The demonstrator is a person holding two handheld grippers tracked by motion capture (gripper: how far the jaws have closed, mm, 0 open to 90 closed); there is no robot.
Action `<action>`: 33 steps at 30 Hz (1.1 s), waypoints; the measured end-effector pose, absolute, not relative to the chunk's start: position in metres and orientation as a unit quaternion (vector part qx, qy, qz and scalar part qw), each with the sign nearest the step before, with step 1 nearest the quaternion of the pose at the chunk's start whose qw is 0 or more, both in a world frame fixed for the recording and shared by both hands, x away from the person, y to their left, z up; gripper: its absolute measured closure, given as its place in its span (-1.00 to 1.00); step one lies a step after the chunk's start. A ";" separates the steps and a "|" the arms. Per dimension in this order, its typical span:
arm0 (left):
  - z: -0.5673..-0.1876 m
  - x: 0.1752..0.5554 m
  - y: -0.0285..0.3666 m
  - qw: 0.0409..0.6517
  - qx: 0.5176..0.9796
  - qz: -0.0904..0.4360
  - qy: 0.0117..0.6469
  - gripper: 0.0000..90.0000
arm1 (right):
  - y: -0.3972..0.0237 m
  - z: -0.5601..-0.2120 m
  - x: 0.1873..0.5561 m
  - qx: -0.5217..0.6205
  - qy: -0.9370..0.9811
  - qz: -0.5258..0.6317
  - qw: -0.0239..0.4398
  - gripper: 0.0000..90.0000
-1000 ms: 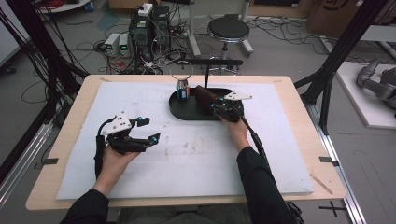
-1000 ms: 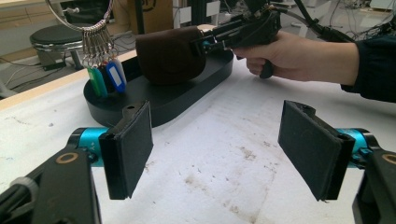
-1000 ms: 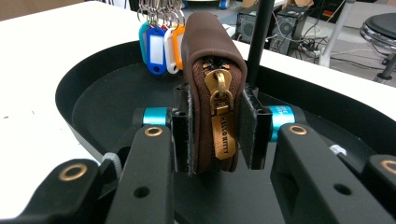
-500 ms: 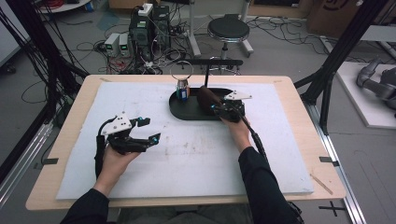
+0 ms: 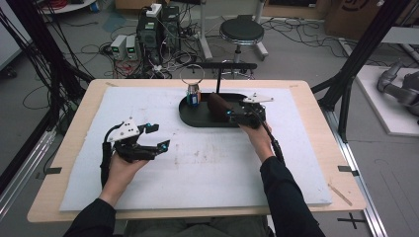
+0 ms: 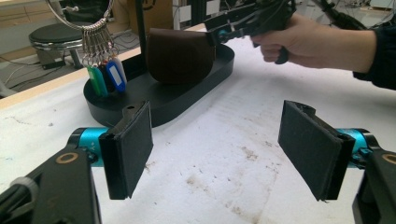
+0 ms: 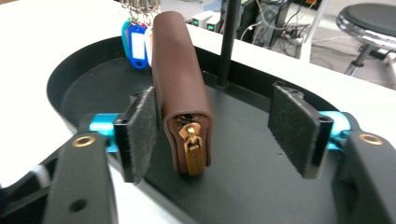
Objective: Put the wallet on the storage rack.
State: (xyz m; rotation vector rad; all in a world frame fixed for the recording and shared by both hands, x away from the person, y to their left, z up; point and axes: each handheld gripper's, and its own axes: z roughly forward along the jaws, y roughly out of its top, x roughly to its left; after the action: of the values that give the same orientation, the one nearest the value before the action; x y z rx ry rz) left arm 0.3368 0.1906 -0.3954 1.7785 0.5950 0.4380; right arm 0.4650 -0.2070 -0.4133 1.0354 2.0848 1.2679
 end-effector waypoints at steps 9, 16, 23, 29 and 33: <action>-0.395 0.341 0.191 0.571 0.754 0.190 0.263 -0.42 | -0.232 -0.388 0.440 0.361 0.756 0.497 0.226 -0.32; -0.392 0.343 0.193 0.568 0.755 0.190 0.269 -0.42 | -0.259 -0.379 0.415 0.361 0.745 0.515 0.223 -0.38; -0.390 0.343 0.194 0.570 0.752 0.189 0.273 -0.42 | -0.282 -0.378 0.388 0.358 0.745 0.517 0.224 -0.42; -0.390 0.342 0.195 0.564 0.754 0.194 0.273 -0.42 | -0.303 -0.386 0.373 0.371 0.738 0.516 0.227 -0.46; -0.390 0.342 0.198 0.560 0.755 0.198 0.278 -0.42 | -0.315 -0.395 0.367 0.382 0.730 0.519 0.229 -0.47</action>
State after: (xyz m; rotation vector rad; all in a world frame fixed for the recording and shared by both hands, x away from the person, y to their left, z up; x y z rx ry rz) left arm 0.3423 0.1984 -0.3900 1.7791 0.6563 0.4663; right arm 0.3671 -0.3154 -0.3946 1.0516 2.0080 1.4275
